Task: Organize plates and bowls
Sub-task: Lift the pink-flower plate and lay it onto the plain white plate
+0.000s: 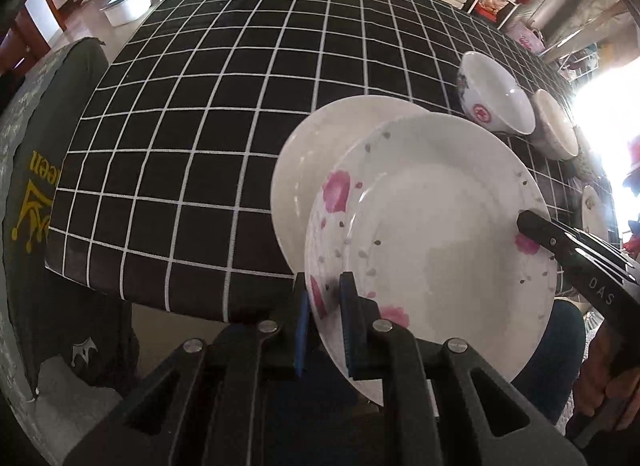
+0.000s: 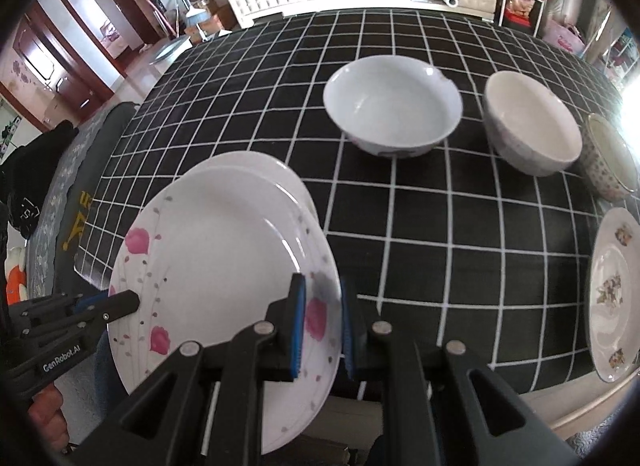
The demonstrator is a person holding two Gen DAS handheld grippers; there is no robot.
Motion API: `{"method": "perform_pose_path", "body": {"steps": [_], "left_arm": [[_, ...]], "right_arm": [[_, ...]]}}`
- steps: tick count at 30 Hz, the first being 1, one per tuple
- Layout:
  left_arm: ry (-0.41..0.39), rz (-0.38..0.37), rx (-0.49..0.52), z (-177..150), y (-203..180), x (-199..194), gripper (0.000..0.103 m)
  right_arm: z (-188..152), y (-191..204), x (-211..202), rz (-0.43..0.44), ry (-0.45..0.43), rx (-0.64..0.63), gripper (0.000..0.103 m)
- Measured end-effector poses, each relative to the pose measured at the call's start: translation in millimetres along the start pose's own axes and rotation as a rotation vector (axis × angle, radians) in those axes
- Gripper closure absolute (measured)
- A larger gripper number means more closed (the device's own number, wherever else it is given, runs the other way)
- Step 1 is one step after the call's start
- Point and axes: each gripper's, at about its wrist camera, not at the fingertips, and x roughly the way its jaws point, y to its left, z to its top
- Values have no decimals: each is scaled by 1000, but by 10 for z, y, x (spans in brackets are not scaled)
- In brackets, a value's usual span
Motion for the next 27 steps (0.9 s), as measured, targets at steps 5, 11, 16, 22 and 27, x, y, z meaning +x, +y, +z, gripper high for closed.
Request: {"method": "perform_pose_path", "body": {"steps": [5,11,16,22,27], "left_arm": [[4,6,0,40,71,74,90],[2,21,23,179,99,170,90],[-1,35,25,284,128,234,90],[6,53,41,362,162,292,90],[-4,63,52,416,159,322,90]], "right_arm": [[39,61,92,-16,13,-2,83],[97,113,194,-38,25,-13,83],[132,134,277,-40,41,-13,83],[163,137,361,-38,56,-10,83],[165,134,385,-50,58,-13,83]]}}
